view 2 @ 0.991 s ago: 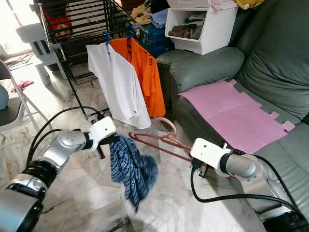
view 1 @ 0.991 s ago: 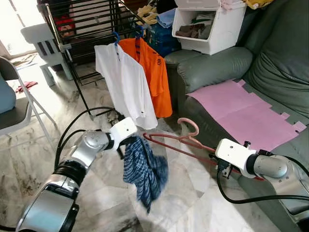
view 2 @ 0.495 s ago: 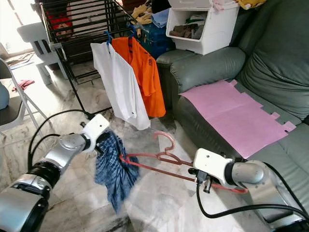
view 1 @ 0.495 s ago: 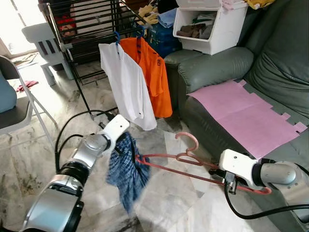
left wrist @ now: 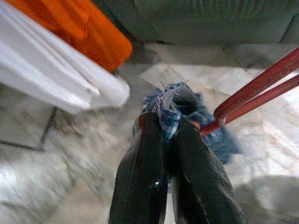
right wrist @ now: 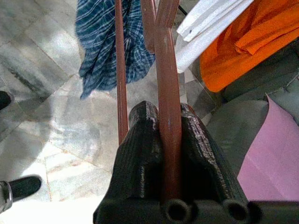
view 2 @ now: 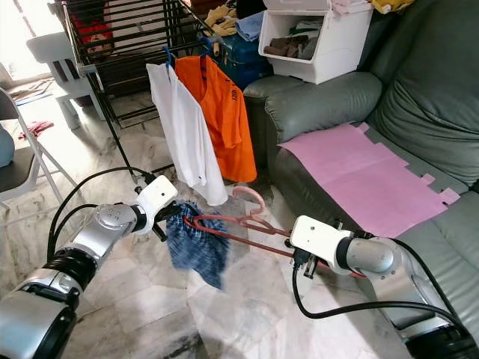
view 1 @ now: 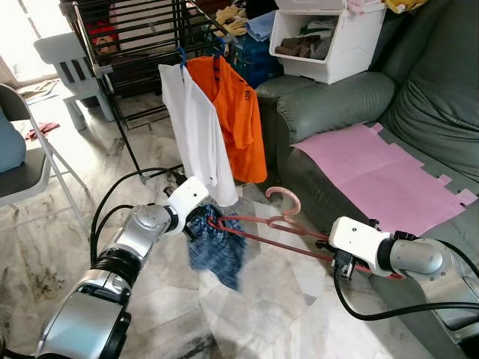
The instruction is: Hang hanger
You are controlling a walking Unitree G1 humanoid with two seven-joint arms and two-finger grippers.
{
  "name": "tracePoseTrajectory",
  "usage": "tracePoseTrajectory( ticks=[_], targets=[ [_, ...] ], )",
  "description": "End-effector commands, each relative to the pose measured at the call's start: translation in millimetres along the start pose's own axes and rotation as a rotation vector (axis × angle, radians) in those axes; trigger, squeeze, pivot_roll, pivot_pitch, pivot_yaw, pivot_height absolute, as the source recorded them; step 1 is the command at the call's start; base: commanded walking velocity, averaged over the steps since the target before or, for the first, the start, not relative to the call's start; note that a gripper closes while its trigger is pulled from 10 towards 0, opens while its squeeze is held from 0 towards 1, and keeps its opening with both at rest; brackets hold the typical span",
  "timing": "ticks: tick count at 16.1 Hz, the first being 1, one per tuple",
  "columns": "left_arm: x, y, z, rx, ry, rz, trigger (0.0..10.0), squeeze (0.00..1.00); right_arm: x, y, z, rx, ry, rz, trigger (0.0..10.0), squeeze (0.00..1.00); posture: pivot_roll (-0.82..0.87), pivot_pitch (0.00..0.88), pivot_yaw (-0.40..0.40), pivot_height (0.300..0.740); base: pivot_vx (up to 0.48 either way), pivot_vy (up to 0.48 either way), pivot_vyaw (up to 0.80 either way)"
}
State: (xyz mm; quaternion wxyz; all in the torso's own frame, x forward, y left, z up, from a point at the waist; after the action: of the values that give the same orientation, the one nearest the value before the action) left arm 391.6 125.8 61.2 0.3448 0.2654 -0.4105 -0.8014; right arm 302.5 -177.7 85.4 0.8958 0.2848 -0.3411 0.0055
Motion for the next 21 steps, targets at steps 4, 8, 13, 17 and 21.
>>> tracePoseTrajectory(
  ticks=[4,8,13,17,21],
  targets=[
    [12.1,18.3,5.4,0.105,-0.093,-0.165,10.0,0.00,0.8,-6.1,2.8,-0.020,0.005,0.015,10.0,0.00,-0.17,0.000,0.073,0.740,0.000,0.000,0.00],
    [13.4,13.1,6.4,0.101,-0.098,-0.223,10.0,0.00,-0.8,-1.4,2.6,0.004,0.024,0.004,10.0,0.00,-0.17,0.000,0.073,0.740,0.000,0.000,0.00],
    [1.6,2.5,5.0,0.064,-0.001,-0.238,10.0,0.00,-8.6,0.3,6.2,0.023,0.092,-0.008,10.0,0.00,-0.17,0.000,0.073,0.740,0.000,0.000,0.00],
    [4.4,-0.8,5.0,0.045,-0.027,-0.266,10.0,0.00,-4.1,-7.7,3.5,-0.018,0.063,0.015,10.0,0.00,-0.16,0.000,0.074,0.740,0.000,0.000,0.00],
    [9.2,-6.8,6.0,0.026,-0.067,-0.306,10.0,0.00,1.9,-12.9,-2.0,-0.051,0.012,0.033,10.0,0.00,-0.16,0.000,0.074,0.740,0.000,0.000,0.00]
  ],
)
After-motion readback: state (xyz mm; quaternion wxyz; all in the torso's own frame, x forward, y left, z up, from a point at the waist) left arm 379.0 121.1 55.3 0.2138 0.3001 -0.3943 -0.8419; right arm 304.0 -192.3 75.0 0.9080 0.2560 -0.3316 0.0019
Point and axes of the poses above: a point about 5 cm out from each wrist's last joint towards the gripper, its own z axis pointing back from the gripper into the wrist, its own y axis along the axis of the wrist's last joint, x = y × z, the point moved 5 cm from there along -z, pointing out of the wrist towards the gripper, and after that the axes turned 15 degrees about z, right-handed, at the moved point
